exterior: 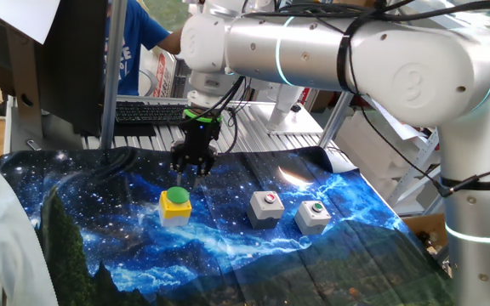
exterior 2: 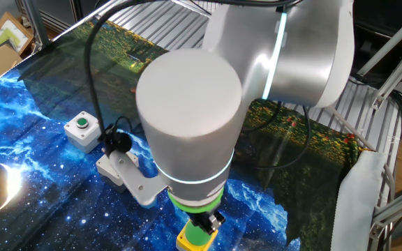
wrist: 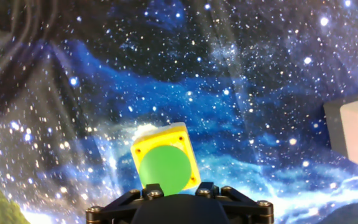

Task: Press three buttons from left to right in sequence

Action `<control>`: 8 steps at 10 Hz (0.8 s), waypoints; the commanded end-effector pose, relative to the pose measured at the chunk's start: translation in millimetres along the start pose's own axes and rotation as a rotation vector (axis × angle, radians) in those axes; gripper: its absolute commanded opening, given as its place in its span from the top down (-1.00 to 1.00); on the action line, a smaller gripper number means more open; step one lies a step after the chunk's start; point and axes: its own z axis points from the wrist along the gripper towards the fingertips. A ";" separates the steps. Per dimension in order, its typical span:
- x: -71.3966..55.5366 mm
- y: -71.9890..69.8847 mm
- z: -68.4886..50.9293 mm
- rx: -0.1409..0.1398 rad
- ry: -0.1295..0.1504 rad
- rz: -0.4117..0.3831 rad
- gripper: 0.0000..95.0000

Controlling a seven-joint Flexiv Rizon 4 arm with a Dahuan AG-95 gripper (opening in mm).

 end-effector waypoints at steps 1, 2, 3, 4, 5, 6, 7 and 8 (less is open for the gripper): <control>4.9 -2.9 -2.5 0.001 0.002 -0.009 0.20; 8.1 -4.3 -4.3 0.002 0.006 -0.008 0.20; 9.8 -5.4 -5.3 0.003 0.009 -0.008 0.20; 12.1 -7.7 -6.7 0.003 0.010 -0.004 0.20; 13.1 -9.0 -7.3 0.002 0.013 0.003 0.20; 14.4 -10.4 -8.0 0.003 0.014 0.010 0.20; 16.3 -12.7 -9.1 -0.001 0.016 0.002 0.20; 17.3 -14.3 -9.6 -0.004 0.019 0.000 0.20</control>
